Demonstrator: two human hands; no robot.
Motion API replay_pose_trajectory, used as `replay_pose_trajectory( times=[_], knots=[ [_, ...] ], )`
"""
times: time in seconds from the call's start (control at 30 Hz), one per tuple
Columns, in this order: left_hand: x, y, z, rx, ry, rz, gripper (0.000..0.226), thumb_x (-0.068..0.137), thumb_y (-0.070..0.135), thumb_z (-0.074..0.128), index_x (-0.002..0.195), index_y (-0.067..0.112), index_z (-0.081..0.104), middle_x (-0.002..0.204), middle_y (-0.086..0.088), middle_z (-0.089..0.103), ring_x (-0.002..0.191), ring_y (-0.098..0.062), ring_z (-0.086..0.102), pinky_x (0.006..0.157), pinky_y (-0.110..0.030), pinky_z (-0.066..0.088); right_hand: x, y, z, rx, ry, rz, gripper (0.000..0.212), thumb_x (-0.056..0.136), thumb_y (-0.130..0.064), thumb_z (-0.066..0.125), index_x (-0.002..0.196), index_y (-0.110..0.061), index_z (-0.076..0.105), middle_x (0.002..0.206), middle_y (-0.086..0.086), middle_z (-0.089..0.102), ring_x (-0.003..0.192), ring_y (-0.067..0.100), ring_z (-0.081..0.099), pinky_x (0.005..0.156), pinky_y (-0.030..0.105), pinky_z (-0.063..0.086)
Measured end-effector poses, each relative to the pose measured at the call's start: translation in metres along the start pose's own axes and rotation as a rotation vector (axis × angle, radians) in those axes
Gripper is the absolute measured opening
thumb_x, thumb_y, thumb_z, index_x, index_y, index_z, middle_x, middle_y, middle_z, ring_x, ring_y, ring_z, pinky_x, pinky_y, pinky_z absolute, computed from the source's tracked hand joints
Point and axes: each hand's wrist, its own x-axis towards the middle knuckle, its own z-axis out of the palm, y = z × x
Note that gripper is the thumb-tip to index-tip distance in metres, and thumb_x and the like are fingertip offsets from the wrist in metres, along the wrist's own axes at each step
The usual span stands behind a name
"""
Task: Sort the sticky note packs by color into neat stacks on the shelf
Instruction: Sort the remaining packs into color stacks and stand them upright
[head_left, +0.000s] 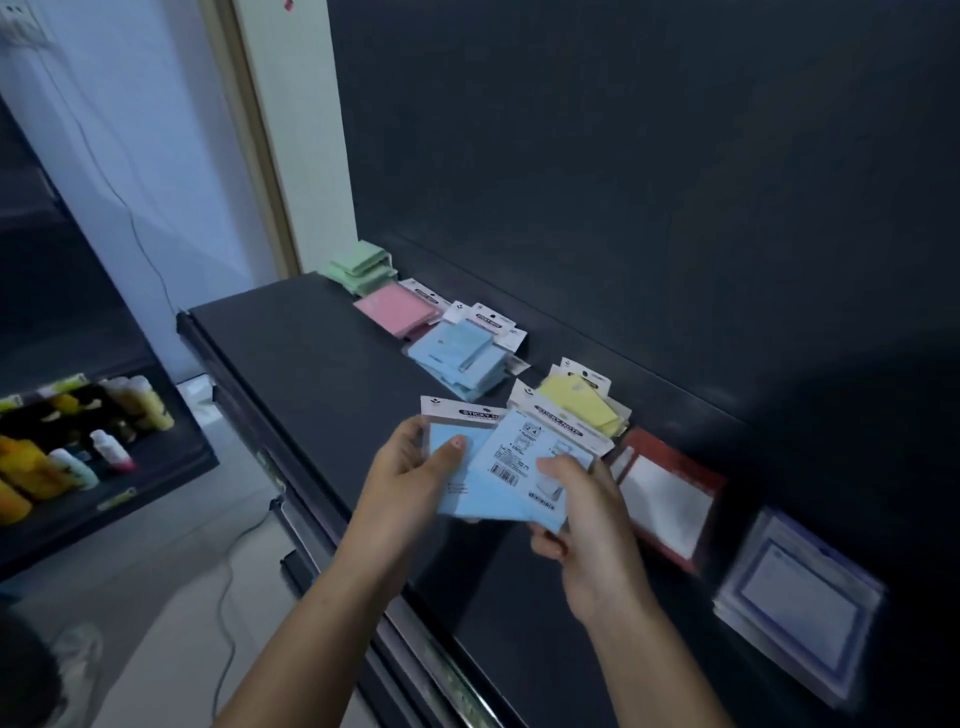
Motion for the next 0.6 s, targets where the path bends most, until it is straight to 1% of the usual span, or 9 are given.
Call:
replay_pose_trajectory(
  times=[0.07,0.17,0.23,0.3,0.37,0.4,0.47,0.53,0.6],
  knots=[
    [0.019,0.004,-0.009,0.011,-0.02,-0.014,0.025,0.093,0.01,0.051,0.117,0.002,0.052,0.097,-0.014,0.07,0.063,-0.013,0.067,0.048,-0.025,0.052,0.016,-0.001,0.011,-0.027,-0.018,0.018,0.02,0.085,-0.005,0.05,0.097,-0.02,0.055,0.071,-0.003,0.064,0.044,0.006,0.045,0.036,0.019,0.023],
    [0.055,0.009,-0.025,0.005,-0.038,0.02,0.024,0.086,0.001,0.06,0.106,0.013,0.055,0.096,-0.003,0.071,0.069,-0.007,0.069,0.051,-0.019,0.052,0.044,-0.004,0.03,-0.065,-0.019,-0.018,0.02,0.085,-0.003,0.052,0.094,-0.019,0.057,0.08,-0.001,0.067,0.059,0.011,0.047,0.04,0.02,0.026],
    [0.085,0.013,-0.033,0.029,-0.026,0.073,0.038,0.079,-0.009,0.064,0.097,0.023,0.053,0.095,0.009,0.068,0.074,0.001,0.068,0.058,-0.014,0.052,0.063,-0.007,0.044,-0.098,0.002,-0.082,0.016,0.087,-0.004,0.054,0.097,-0.015,0.06,0.083,0.003,0.068,0.06,0.012,0.047,0.042,0.021,0.03],
    [0.115,0.018,-0.041,0.091,-0.062,0.123,0.045,0.077,-0.01,0.067,0.107,0.021,0.053,0.101,0.012,0.067,0.083,0.001,0.067,0.07,-0.017,0.054,0.083,-0.011,0.06,-0.124,0.072,-0.15,0.013,0.089,-0.006,0.055,0.098,-0.012,0.061,0.083,0.004,0.068,0.059,0.012,0.048,0.043,0.021,0.035],
    [0.149,0.021,-0.049,0.203,-0.111,0.142,0.049,0.076,-0.003,0.071,0.116,0.02,0.054,0.107,0.007,0.067,0.092,-0.003,0.065,0.08,-0.021,0.053,0.105,-0.015,0.078,-0.112,0.173,-0.202,0.012,0.089,-0.008,0.058,0.098,-0.013,0.063,0.083,0.003,0.068,0.06,0.013,0.052,0.045,0.021,0.039],
    [0.167,0.023,-0.051,0.267,-0.136,0.146,0.052,0.074,0.005,0.075,0.119,0.021,0.055,0.114,0.003,0.064,0.102,-0.007,0.063,0.088,-0.026,0.052,0.116,-0.016,0.086,-0.093,0.234,-0.225,0.01,0.089,-0.008,0.058,0.096,-0.013,0.064,0.081,0.003,0.067,0.058,0.012,0.052,0.046,0.02,0.041],
    [0.199,0.026,-0.052,0.344,-0.206,0.138,0.056,0.065,0.028,0.079,0.116,0.035,0.057,0.131,-0.004,0.054,0.121,-0.019,0.052,0.101,-0.04,0.044,0.138,-0.017,0.099,-0.112,0.355,-0.26,0.01,0.088,-0.008,0.06,0.095,-0.013,0.064,0.079,0.003,0.065,0.056,0.009,0.054,0.049,0.02,0.044],
    [0.227,0.02,-0.052,0.398,-0.281,0.111,0.048,0.057,0.046,0.074,0.101,0.048,0.058,0.134,-0.005,0.047,0.124,-0.024,0.049,0.102,-0.045,0.043,0.158,-0.014,0.108,-0.209,0.423,-0.263,0.017,0.088,-0.009,0.06,0.104,-0.013,0.064,0.09,0.004,0.068,0.071,0.011,0.062,0.061,0.025,0.051],
    [0.242,0.021,-0.05,0.432,-0.362,0.102,0.035,0.063,0.038,0.073,0.095,0.044,0.059,0.123,-0.006,0.049,0.115,-0.023,0.054,0.097,-0.044,0.047,0.172,-0.01,0.113,-0.285,0.455,-0.239,0.025,0.088,-0.008,0.059,0.112,-0.013,0.063,0.102,0.004,0.069,0.089,0.015,0.065,0.076,0.031,0.054]
  ],
)
